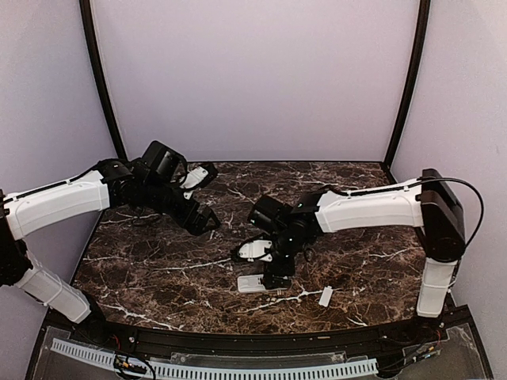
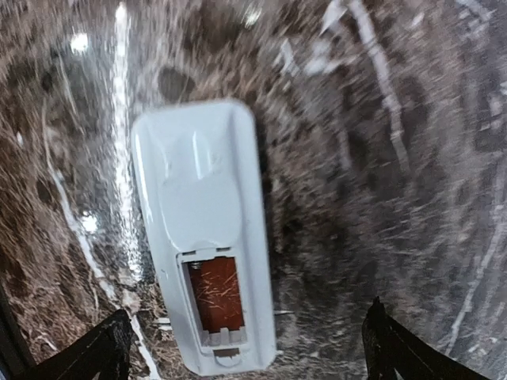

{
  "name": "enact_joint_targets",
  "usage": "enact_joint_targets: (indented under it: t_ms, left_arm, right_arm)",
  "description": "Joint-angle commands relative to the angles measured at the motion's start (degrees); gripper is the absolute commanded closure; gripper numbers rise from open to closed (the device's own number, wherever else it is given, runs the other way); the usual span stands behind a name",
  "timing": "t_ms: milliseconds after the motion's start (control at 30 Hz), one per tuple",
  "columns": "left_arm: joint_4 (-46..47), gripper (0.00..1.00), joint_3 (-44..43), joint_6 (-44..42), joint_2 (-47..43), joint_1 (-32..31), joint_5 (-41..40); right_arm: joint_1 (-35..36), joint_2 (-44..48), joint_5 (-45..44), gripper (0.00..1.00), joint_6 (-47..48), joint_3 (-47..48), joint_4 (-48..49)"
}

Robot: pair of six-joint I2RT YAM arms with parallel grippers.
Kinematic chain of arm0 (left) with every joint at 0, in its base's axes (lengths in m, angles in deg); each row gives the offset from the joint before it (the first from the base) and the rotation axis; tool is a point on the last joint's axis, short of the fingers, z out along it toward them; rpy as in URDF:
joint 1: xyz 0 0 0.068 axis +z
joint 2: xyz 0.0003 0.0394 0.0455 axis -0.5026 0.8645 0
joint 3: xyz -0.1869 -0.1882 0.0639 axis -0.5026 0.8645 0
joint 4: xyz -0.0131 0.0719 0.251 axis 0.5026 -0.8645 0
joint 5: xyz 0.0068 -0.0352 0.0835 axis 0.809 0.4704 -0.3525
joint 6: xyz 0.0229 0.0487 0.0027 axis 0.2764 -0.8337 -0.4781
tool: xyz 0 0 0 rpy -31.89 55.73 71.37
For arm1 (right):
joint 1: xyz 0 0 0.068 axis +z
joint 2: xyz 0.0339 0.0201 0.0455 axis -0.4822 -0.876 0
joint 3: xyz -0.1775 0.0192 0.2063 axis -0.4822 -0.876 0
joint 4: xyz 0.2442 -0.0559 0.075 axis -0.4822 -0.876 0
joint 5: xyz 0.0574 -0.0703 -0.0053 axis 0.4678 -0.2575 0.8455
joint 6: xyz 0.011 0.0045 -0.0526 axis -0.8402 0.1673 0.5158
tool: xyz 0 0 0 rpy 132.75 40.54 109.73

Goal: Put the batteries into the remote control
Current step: Place the remote control without batteries at the center of the board, then pick up the battery at the center of the board.

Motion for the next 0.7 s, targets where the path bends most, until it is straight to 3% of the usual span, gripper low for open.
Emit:
enact_joint_targets:
  t_ms: [0, 33, 100, 200, 300, 367, 467, 667]
  left_arm:
    - [-0.4, 0.01, 0.2, -0.8, -1.7, 0.7, -0.2]
    - [-0.2, 0.01, 0.6, -0.8, -1.7, 0.7, -0.2]
    - [0.8, 0.01, 1.2, -0.6, -1.7, 1.1, -0.1]
    - [3.7, 0.01, 2.6, 0.7, -1.6, 1.9, 0.0]
    - [6.3, 0.01, 4.1, 2.6, -0.8, 2.9, -0.1]
    - [6.3, 0.01, 4.1, 3.0, 0.9, 3.5, -0.6]
    - [5.7, 0.01, 3.5, 3.5, 2.4, 4.7, -1.0]
    - [5.6, 0.01, 3.3, 3.9, 3.0, 6.0, 0.4]
  right_arm:
    - [-2.4, 13.8, 3.5, 0.02, -2.7, -1.0, 13.2]
    - [-3.8, 16.7, 2.8, 0.01, -5.3, -2.8, 18.4]
    - [-6.6, 21.8, -7.7, 0.01, -13.5, -7.3, 30.4]
    - [-13.0, 27.1, -18.5, 0.01, -23.7, -11.0, 35.9]
    - [-22.7, 27.0, -16.4, 0.09, -32.7, -8.5, 26.9]
    - [-29.4, 22.9, -13.5, 0.28, -41.1, -3.3, 15.9]
    - [-37.4, 14.3, -10.8, 0.53, -46.0, 3.4, 3.0]
    - [-43.4, 1.1, -13.7, 0.67, -45.1, 9.3, -1.4]
